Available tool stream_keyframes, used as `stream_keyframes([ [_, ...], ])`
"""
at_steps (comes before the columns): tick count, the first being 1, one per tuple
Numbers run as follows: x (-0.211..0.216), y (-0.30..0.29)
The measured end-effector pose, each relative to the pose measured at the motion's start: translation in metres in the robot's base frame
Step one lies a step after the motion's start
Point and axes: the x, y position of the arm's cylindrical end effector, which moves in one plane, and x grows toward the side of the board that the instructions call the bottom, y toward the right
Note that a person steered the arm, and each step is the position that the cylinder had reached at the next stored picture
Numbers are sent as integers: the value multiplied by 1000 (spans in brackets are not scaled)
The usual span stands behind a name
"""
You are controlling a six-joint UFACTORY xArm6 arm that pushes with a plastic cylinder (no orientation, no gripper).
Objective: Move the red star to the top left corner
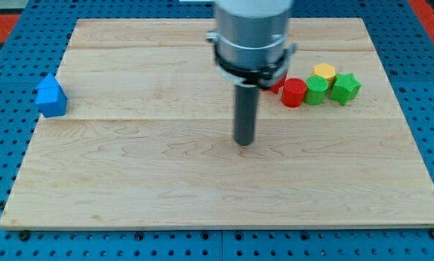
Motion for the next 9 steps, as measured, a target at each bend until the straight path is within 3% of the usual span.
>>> stream_keyframes([
  [1,-4,39],
  [4,-97,72],
  [7,-176,52],
  [9,-178,-52],
])
